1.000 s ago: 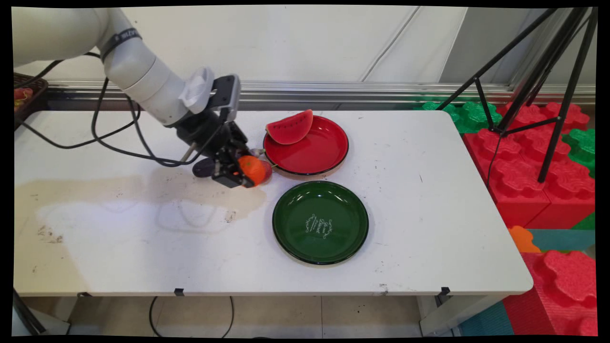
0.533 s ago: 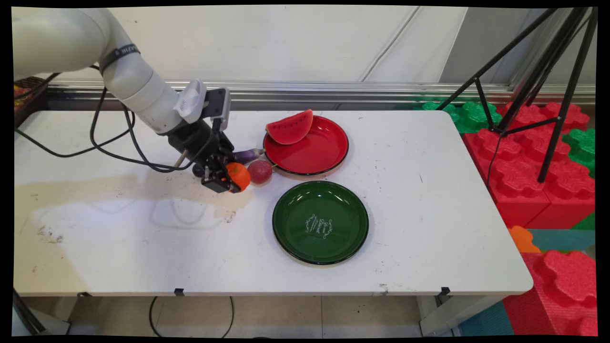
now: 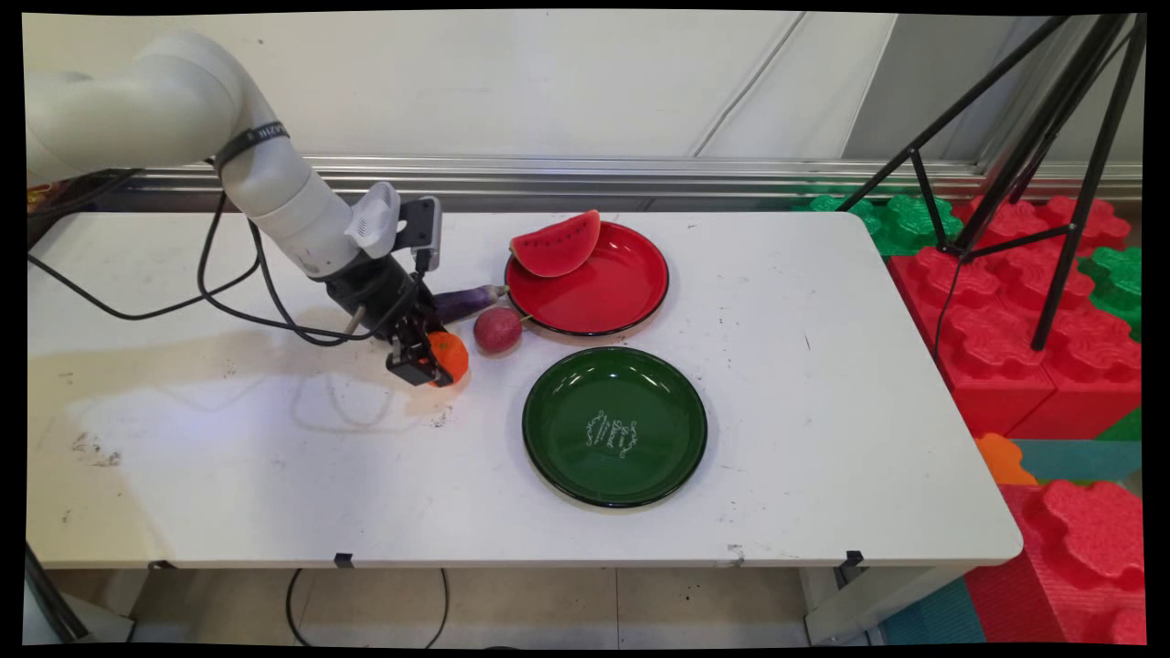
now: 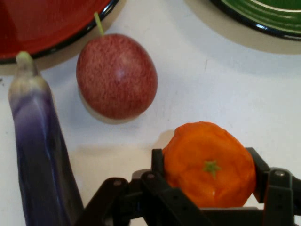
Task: Place the picked object on the table
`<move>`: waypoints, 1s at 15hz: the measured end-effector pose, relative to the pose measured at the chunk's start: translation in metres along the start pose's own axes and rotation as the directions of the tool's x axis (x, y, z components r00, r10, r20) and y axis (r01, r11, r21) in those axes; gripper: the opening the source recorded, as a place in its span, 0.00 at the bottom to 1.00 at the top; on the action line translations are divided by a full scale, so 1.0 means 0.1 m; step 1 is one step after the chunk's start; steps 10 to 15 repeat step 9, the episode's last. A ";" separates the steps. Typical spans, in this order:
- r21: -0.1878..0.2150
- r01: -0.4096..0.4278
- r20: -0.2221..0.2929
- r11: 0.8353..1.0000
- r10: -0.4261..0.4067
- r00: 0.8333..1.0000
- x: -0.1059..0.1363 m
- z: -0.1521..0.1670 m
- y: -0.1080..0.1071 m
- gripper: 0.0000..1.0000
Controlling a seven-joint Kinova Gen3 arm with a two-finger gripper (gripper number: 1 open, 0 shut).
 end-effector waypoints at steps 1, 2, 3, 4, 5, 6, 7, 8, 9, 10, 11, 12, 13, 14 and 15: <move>-0.003 0.012 0.003 1.000 -0.012 1.000 -0.02 0.04 -0.02 0.00; -0.008 0.022 0.005 1.000 -0.022 1.000 -0.03 0.08 -0.03 0.00; -0.014 0.033 0.009 0.999 -0.033 0.999 -0.05 0.12 -0.04 0.00; -0.021 0.042 0.012 0.999 -0.042 0.999 -0.07 0.15 -0.04 0.00; -0.024 0.048 0.015 0.999 -0.048 0.999 -0.09 0.17 -0.05 0.00; -0.025 0.051 0.016 0.998 -0.051 0.999 -0.10 0.18 -0.05 0.00; -0.026 0.054 0.018 0.998 -0.053 0.998 -0.12 0.20 -0.06 1.00; -0.026 0.055 0.019 0.998 -0.054 0.998 -0.13 0.21 -0.07 1.00; -0.026 0.057 0.020 0.998 -0.056 0.998 -0.14 0.22 -0.07 1.00; -0.026 0.057 0.020 0.998 -0.056 0.998 -0.14 0.22 -0.07 1.00; -0.026 0.057 0.020 0.998 -0.056 0.998 -0.14 0.22 -0.07 1.00; -0.026 0.057 0.020 0.998 -0.056 0.998 -0.14 0.22 -0.07 1.00; -0.026 0.057 0.020 0.998 -0.056 0.998 -0.14 0.22 -0.07 1.00; -0.026 0.057 0.020 0.998 -0.056 0.998 -0.14 0.22 -0.07 1.00; -0.026 0.057 0.020 0.998 -0.056 0.998 -0.14 0.22 -0.07 1.00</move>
